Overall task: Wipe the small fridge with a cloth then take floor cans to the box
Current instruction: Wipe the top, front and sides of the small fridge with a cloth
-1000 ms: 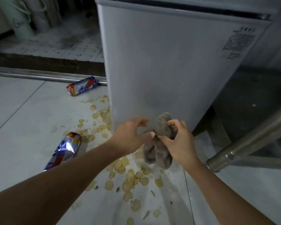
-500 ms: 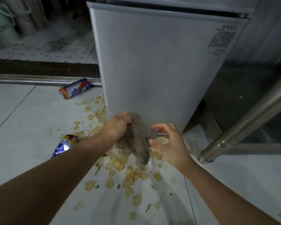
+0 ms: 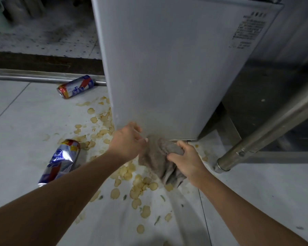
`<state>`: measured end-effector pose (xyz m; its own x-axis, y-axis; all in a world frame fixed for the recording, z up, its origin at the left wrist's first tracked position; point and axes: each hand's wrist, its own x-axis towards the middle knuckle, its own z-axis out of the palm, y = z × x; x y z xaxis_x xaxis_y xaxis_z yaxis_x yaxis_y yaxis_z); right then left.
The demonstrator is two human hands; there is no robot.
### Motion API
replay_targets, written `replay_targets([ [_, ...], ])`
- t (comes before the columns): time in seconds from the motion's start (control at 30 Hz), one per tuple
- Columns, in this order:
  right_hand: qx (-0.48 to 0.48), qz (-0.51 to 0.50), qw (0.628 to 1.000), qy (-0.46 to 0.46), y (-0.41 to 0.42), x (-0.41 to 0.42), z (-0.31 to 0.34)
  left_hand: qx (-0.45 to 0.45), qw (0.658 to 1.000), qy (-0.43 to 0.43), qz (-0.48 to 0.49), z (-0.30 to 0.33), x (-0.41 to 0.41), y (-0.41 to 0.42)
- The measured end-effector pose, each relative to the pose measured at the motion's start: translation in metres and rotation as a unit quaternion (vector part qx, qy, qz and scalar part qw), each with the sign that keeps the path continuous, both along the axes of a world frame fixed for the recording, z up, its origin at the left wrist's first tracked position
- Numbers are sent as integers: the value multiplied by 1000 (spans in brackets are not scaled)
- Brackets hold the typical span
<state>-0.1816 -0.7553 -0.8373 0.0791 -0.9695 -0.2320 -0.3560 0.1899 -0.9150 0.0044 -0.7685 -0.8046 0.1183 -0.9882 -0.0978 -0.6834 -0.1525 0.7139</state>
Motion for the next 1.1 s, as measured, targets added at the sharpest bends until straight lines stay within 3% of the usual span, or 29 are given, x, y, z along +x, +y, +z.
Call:
replay_targets([
  [0.1, -44, -163, 986, 6, -6, -22, -6, -97, 986, -121, -65, -5, -5, -2],
  [0.23, -112, -300, 947, -8, -27, -48, -7, -244, 899, -326, -159, -8, -9, -10],
  [0.33, -79, -309, 947, -45, -57, -43, -8, -298, 840, -407, -199, -5, -6, -25],
  [0.43, -77, -313, 947, -10, -76, -21, -18, -317, 797, -463, -223, -6, 1, -41],
  [0.57, -155, -386, 909, 31, -91, -3, -37, -320, 769, -499, -238, -14, 13, -56],
  [0.67, -156, -389, 907, 40, -93, 2, -59, -330, 758, -507, -244, -22, 18, -59],
  [0.87, 61, -395, 916, -21, -101, -1, -64, -342, 754, -506, -241, -28, 19, -60],
  [0.9, 46, -390, 919, -16, -100, 0, -57, -349, 751, -505, -243, -28, 20, -60],
  [1.0, -123, -314, 941, -23, -99, 20, -30, -375, 736, -505, -248, -27, 26, -63],
  [1.1, -228, -293, 928, -18, -96, 49, -9, -384, 731, -506, -250, -25, 29, -64],
])
